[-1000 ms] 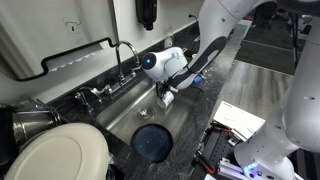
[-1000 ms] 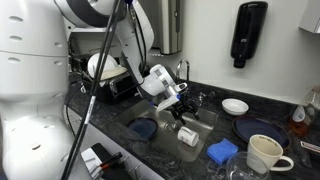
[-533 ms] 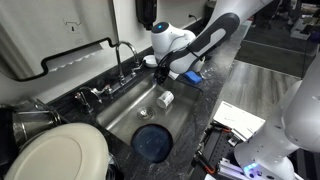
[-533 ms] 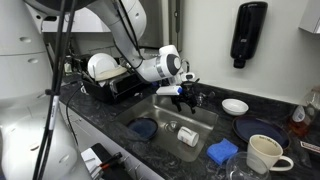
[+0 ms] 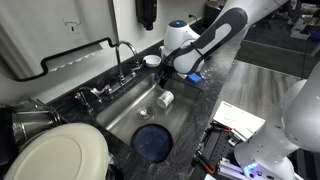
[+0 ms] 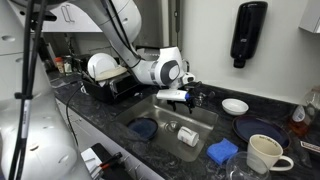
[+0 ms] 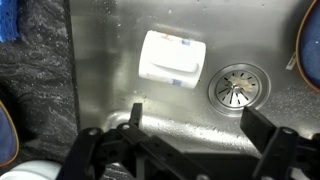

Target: Put the cup in the sink upright, then move it backwards

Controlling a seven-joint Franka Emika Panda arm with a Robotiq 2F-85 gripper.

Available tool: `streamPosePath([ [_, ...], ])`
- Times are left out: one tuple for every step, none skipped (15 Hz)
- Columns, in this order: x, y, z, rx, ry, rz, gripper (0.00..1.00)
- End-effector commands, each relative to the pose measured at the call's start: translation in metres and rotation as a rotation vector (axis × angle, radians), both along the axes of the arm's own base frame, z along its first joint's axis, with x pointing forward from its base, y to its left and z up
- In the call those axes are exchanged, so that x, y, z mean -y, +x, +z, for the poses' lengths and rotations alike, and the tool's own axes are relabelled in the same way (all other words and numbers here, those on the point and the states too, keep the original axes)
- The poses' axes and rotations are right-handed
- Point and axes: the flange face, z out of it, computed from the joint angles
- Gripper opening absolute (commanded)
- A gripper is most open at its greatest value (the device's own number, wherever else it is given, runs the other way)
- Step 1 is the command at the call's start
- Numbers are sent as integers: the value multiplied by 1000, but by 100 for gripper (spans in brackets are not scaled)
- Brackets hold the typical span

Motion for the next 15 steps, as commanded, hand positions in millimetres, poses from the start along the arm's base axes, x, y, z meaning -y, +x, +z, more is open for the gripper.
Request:
streamPosePath([
  [8,-12,-6,21,-7,196,100],
  [7,-14,-8,19,-9,250,100],
  [5,-15,-10,14,-7,303,100],
  [3,-16,-12,8,-6,355,100],
  [3,-14,-12,0,-7,409,100],
  [4,-9,-9,-7,-9,322,100],
  [3,-10,-10,-11,-8,357,100],
  [3,-10,-10,-13,-10,376,100],
  [3,-10,-10,-14,-11,383,100],
  [3,-10,-10,-14,-12,386,100],
  [2,-10,-10,-14,-12,388,100],
  [2,-10,-10,-14,-12,389,100],
  [3,-7,-10,-27,-6,449,100],
  [4,-5,-11,-43,-3,506,100],
  [4,-4,-12,-65,-4,573,100],
])
